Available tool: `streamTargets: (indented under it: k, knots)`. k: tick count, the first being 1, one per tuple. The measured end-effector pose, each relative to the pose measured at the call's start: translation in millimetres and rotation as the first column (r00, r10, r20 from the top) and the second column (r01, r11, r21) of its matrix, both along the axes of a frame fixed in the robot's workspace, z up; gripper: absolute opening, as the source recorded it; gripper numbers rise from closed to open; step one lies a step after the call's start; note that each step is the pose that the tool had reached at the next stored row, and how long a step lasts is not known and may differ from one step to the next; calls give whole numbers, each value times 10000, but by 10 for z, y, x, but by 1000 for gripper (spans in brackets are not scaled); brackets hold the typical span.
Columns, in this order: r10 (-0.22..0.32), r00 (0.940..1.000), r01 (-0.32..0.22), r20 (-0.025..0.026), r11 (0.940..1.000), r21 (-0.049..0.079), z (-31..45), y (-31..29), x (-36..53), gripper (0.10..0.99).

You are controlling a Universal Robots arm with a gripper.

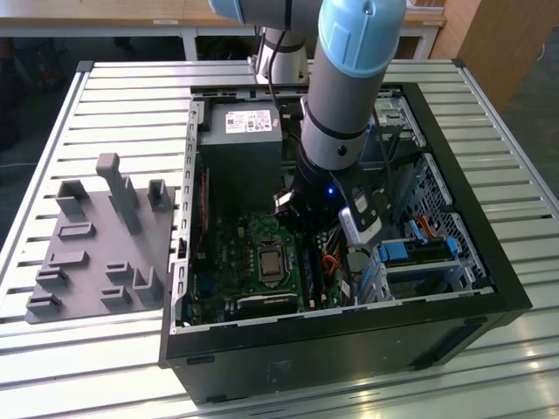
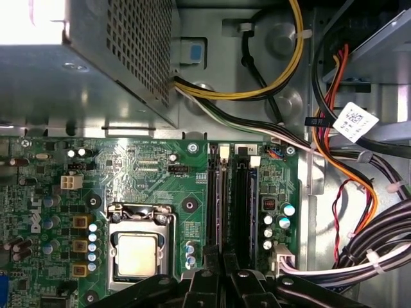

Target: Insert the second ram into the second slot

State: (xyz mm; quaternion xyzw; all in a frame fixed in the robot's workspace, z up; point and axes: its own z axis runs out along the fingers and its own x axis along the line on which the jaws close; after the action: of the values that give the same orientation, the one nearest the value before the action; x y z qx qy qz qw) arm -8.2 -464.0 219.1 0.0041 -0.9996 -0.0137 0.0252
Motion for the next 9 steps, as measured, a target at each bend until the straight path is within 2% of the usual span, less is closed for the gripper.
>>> streamTargets:
  k: [5, 9]
  knots:
    - [-2, 10000, 2, -16, 10000, 4, -5, 0, 9, 137]
    - [0, 10000, 0, -71, 10000, 1, -27, 0, 10, 137]
